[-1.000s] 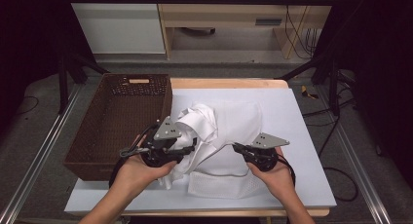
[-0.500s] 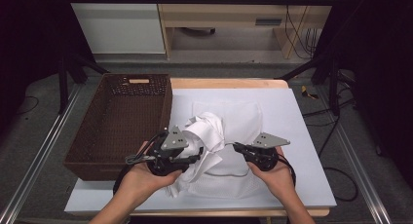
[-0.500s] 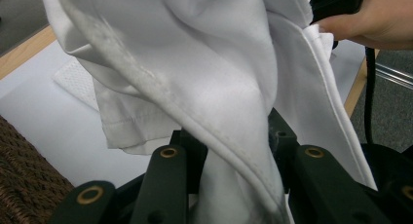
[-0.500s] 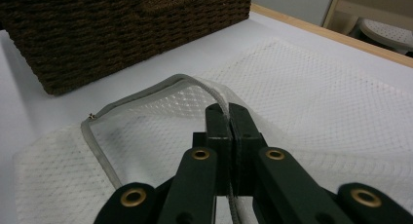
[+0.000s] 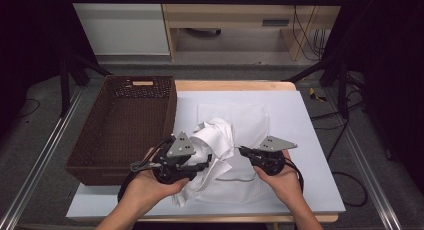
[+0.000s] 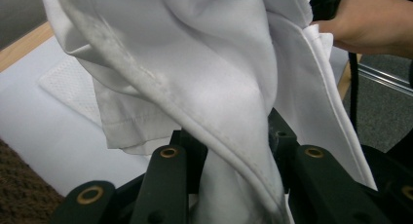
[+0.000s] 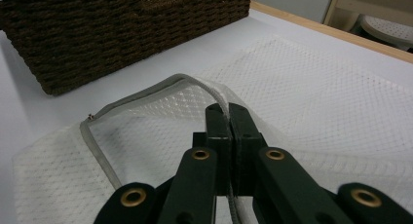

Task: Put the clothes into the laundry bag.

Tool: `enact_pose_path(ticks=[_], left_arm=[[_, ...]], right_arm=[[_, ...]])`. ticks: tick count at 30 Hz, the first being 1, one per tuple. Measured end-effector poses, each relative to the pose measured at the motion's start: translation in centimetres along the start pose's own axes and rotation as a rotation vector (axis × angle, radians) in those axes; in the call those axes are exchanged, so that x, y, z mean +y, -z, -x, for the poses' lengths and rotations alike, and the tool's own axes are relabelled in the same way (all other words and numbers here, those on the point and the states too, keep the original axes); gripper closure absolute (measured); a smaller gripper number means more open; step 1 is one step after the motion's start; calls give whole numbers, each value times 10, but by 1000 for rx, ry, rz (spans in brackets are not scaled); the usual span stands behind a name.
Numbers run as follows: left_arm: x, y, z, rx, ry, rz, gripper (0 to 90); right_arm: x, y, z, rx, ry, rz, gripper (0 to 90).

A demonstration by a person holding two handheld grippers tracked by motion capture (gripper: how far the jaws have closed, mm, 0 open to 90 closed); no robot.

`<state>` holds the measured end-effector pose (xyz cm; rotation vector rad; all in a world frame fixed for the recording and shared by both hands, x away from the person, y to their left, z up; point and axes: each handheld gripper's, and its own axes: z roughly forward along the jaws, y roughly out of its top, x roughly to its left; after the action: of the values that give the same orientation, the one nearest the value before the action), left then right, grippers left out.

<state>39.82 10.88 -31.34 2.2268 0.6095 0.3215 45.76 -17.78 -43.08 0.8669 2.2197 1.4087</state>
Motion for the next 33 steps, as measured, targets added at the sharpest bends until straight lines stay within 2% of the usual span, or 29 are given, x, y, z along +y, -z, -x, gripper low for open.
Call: enact_pose_path(ticks=[14,19,22,29,33], left_arm=[[12,-15,15,-68,-4,35,685],[8,-24,19,-99,-9,29,686],[5,-30,22,-114,-11,25,686],[-5,-45,23,-127,-17,-18,686],[-10,-50,22,-136,-15,-24,685]], right_arm=[[0,2,3,7,-26,13,891],[0,3,5,11,-33,21,892],[0,3,7,19,-57,36,892],[2,5,7,19,-72,48,892],[3,7,8,12,-76,49,892]])
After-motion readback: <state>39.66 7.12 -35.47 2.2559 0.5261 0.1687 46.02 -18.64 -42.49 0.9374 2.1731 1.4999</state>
